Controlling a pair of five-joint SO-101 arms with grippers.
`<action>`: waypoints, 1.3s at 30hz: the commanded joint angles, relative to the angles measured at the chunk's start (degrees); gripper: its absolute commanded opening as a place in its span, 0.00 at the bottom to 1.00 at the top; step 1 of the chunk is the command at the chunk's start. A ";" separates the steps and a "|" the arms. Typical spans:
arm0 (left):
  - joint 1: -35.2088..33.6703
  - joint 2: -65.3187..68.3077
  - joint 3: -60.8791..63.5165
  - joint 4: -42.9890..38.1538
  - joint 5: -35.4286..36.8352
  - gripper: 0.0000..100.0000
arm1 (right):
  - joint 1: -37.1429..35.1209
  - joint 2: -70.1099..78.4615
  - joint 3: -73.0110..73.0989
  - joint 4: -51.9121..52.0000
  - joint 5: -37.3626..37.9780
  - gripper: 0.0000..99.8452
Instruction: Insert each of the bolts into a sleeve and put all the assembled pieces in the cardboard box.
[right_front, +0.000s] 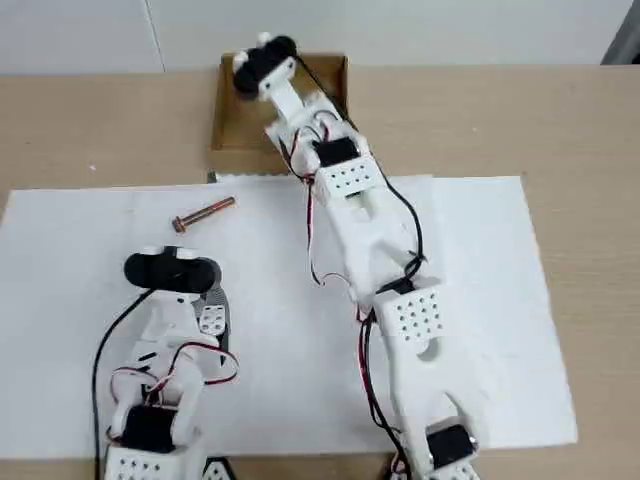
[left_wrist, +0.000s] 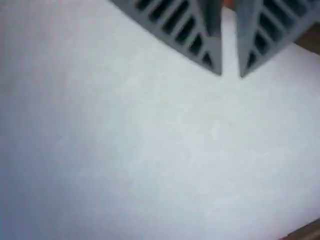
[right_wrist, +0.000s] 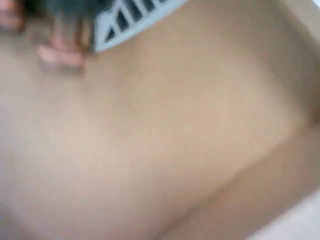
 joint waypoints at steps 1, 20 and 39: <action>-0.35 -0.53 -0.40 0.26 -0.44 0.01 | -0.57 -0.31 -5.71 0.75 0.35 0.11; -0.44 -0.53 -0.40 0.26 -0.35 0.01 | -0.31 -21.41 -6.15 37.93 -5.71 0.00; -0.44 -0.53 -0.40 0.26 -0.26 0.01 | 0.40 -50.51 9.05 59.74 -18.99 0.00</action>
